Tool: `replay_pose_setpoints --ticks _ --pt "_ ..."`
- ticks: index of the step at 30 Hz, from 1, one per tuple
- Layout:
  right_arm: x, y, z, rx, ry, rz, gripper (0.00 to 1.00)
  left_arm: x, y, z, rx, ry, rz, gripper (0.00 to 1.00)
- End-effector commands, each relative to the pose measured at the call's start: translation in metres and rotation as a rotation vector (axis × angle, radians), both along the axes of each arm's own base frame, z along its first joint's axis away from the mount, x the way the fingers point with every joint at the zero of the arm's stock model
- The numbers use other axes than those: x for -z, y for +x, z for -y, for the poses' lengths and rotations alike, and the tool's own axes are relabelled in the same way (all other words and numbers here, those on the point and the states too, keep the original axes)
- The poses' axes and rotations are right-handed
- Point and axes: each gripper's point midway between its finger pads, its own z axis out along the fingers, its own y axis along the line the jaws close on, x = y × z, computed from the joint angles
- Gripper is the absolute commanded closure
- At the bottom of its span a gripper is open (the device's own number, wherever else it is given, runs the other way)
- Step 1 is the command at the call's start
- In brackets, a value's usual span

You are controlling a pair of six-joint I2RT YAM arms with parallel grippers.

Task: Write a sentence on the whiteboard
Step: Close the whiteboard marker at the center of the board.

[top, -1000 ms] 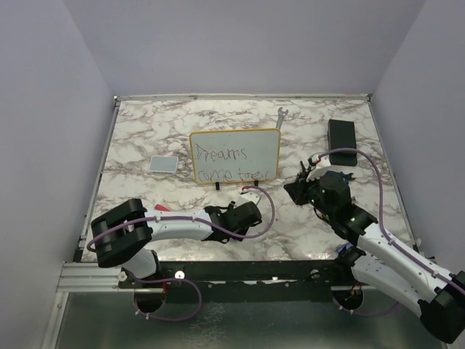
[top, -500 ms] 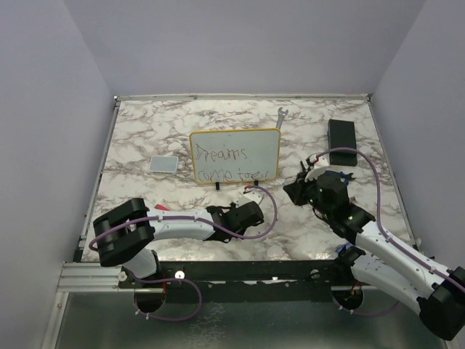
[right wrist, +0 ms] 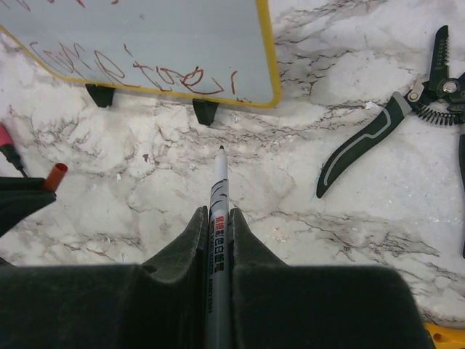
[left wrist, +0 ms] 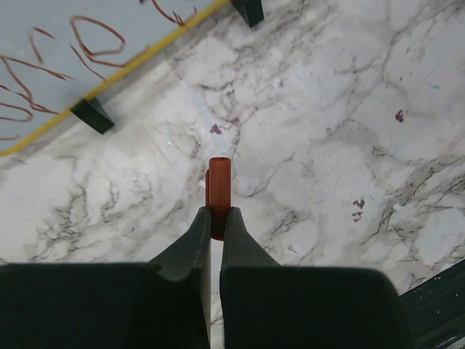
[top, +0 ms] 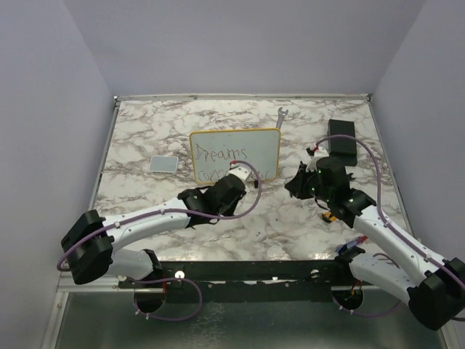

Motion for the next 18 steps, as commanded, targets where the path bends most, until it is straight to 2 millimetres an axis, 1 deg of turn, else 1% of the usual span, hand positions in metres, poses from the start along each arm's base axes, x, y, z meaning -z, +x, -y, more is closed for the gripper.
replay_pose_setpoints --ticks 1,4,6,10,13,16,18 --pt "-0.025 0.0 -0.001 -0.068 0.157 -0.064 1.0 -0.039 0.015 -0.008 0.1 -0.024 0.062 1.0" --pt "-0.042 -0.002 0.002 -0.132 0.279 -0.074 0.99 -0.054 0.018 -0.013 0.159 -0.021 0.125 1.0" --pt "-0.053 -0.008 0.0 -0.198 0.347 -0.073 0.99 -0.057 0.016 -0.015 0.193 -0.019 0.147 1.0" --pt "-0.07 -0.034 -0.019 -0.395 0.463 -0.082 0.99 -0.058 -0.002 -0.014 0.323 -0.034 0.18 1.0" --pt "-0.067 -0.049 -0.028 -0.498 0.522 -0.146 0.99 -0.069 -0.019 -0.003 0.432 -0.111 0.224 1.0" --pt "-0.054 -0.052 -0.027 -0.5 0.5 -0.205 1.0 -0.07 -0.024 -0.002 0.448 -0.123 0.245 1.0" --pt "-0.05 -0.053 -0.027 -0.501 0.481 -0.228 0.99 -0.067 -0.031 0.002 0.484 -0.13 0.23 1.0"
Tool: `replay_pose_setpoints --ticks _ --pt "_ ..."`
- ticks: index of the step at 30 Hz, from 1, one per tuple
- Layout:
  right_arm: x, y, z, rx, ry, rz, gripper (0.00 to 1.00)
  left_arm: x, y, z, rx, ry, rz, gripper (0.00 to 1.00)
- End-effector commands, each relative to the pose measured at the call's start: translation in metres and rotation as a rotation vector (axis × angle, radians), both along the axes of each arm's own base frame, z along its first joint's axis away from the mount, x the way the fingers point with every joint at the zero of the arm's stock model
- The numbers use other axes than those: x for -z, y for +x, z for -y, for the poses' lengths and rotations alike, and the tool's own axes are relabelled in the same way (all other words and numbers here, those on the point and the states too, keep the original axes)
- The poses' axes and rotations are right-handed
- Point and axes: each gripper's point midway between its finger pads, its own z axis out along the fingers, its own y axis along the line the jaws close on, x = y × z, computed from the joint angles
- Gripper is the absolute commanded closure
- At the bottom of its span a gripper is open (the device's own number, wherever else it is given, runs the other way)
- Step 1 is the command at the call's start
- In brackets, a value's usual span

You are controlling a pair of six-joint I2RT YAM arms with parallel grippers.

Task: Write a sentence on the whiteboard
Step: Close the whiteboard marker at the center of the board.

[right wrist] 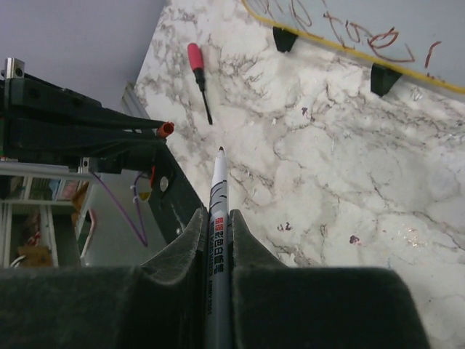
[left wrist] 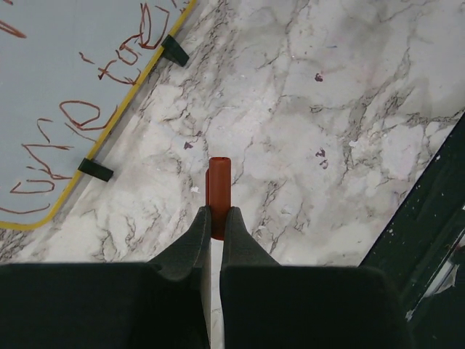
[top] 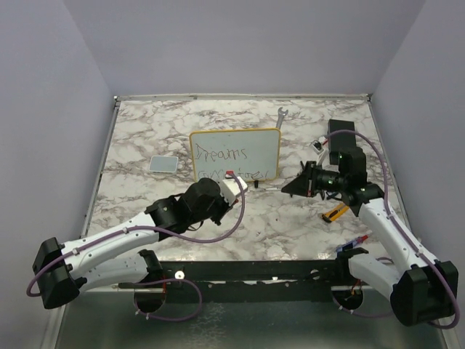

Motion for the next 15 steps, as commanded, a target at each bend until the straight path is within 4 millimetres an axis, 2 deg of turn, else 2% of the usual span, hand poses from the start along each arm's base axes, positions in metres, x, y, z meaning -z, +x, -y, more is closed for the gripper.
replay_pose_setpoints --ticks 1,7,15 --pt "0.003 -0.021 -0.008 -0.129 0.026 -0.068 0.99 -0.001 -0.015 0.016 0.129 -0.027 0.014 1.0" --pt "0.006 -0.041 -0.033 -0.271 0.032 -0.103 0.99 0.01 -0.031 0.028 0.207 0.001 -0.018 1.0" --pt "0.002 -0.05 -0.038 -0.331 0.075 -0.113 1.0 0.007 -0.039 0.029 0.242 -0.014 -0.018 1.0"
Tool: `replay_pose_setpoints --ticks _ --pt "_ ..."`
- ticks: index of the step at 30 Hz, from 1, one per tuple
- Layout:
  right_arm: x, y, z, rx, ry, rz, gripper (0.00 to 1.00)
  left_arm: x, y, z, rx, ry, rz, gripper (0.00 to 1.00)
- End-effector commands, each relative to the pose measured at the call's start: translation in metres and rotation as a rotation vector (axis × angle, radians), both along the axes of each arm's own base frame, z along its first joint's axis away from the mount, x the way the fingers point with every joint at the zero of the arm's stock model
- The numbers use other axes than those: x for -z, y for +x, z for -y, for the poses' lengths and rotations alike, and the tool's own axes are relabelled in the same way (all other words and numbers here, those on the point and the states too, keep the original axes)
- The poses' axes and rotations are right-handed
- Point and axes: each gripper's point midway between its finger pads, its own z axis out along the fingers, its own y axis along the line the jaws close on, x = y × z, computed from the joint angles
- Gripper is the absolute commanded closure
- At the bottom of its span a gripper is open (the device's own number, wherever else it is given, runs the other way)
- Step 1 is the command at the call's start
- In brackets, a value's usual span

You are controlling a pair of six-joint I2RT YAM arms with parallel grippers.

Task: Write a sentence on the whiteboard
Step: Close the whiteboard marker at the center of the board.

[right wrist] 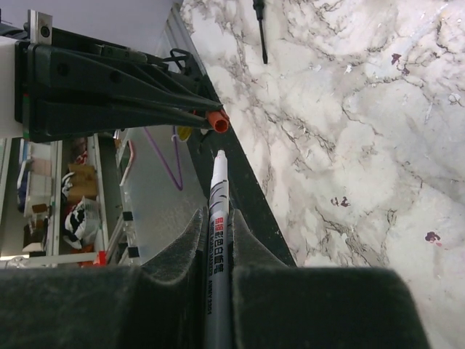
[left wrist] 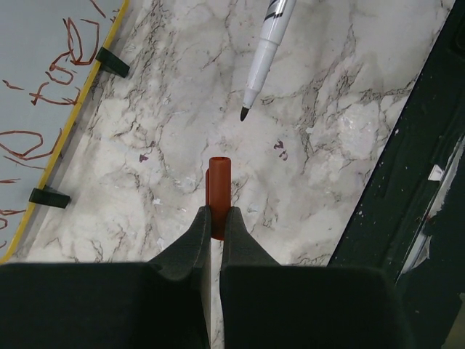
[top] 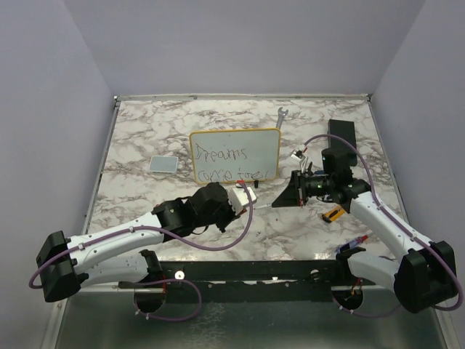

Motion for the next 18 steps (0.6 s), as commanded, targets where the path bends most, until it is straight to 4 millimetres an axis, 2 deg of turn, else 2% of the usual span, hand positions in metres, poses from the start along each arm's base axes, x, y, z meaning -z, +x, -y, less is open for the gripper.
replay_pose_setpoints --ticks 1,18 --pt "-0.014 -0.005 -0.004 -0.059 0.044 0.013 1.0 -0.002 -0.008 0.003 0.053 -0.021 0.001 1.0" --pt "-0.012 -0.011 -0.013 -0.109 0.046 -0.003 0.99 -0.007 -0.021 0.007 0.114 -0.049 -0.011 1.0"
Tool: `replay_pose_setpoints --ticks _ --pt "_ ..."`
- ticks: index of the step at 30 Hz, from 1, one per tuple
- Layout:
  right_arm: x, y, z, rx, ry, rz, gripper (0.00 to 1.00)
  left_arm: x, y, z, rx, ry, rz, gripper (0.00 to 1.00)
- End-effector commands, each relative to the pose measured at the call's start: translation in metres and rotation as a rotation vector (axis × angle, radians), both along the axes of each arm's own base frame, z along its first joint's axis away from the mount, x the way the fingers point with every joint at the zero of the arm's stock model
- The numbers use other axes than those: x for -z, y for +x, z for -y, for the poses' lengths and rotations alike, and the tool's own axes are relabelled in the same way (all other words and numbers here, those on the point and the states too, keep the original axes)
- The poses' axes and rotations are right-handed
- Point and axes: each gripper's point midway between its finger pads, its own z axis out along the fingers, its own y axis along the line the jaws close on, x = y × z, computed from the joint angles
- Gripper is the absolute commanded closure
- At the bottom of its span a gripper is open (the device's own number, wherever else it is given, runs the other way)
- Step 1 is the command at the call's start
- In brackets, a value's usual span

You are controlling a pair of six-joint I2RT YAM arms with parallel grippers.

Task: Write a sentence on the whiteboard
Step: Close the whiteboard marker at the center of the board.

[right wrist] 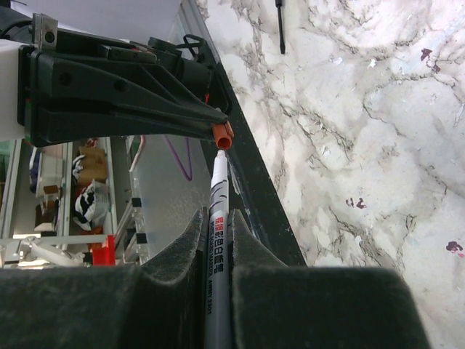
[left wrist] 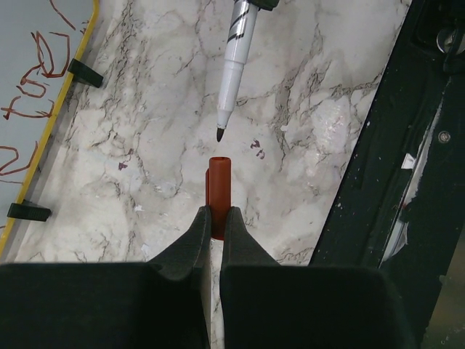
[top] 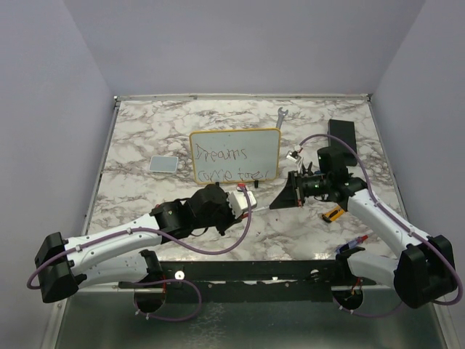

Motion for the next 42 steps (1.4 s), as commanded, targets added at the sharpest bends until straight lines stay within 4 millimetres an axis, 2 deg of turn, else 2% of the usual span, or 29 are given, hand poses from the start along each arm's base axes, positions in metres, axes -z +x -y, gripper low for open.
replay_pose_setpoints --ticks 1,27,42 --pt "-0.01 -0.003 -0.005 -0.043 0.026 0.015 0.99 -0.004 -0.008 0.003 0.047 -0.027 0.004 1.0" --pt "-0.004 -0.01 -0.014 -0.107 0.031 -0.007 0.99 -0.008 -0.012 0.005 0.064 -0.037 0.007 1.0" --pt "-0.007 -0.021 -0.022 -0.188 0.089 -0.047 0.99 -0.024 -0.019 0.009 0.099 -0.107 0.015 1.0"
